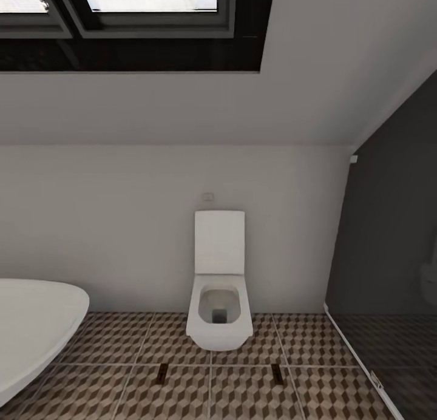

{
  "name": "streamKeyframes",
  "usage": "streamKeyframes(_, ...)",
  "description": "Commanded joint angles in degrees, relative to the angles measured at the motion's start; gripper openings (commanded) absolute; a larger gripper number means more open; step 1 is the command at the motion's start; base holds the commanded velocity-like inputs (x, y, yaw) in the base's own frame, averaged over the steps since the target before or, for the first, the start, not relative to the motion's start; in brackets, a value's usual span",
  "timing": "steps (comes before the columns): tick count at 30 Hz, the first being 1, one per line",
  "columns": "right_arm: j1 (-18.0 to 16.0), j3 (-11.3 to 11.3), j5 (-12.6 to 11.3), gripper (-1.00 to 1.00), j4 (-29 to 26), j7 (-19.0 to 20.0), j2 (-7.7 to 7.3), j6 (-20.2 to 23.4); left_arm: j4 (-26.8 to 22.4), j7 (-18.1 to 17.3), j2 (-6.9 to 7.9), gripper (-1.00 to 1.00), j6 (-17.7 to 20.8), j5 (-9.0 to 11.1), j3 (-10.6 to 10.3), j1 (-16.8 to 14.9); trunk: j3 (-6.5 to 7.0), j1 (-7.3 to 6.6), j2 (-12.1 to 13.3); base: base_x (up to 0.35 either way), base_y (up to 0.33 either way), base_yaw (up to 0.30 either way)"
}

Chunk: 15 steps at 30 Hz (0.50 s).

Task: Take the four mousetraps from the cabinet in the bathroom and place them on the bathroom floor. Make sure all four end up on the same floor surface, and ensure that at least two of them are either under or directly next to the same bathroom sink.

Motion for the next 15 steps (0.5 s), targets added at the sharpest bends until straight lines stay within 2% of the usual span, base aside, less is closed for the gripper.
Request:
streamKeyframes(1, 0.2, 0.5, -0.4, 1.00, 0.1, -0.1, 0.05, -0.1, 0.1, -0.2, -0.01, 1.00, -0.2, 0.6, -0.5, 0.2, 0.12, -0.23, 0.4, 0.000, 0.000, 0.000)
streamKeyframes(15, 2.1, 0.5, -0.5, 1.00, 0.1, 0.0, 0.24, -3.0, 0.1, -0.2, -0.12, 1.00, -0.8, 0.6, -0.5, 1.6, 2.64, -3.31, 6.0, 0.000, 0.000, 0.000)
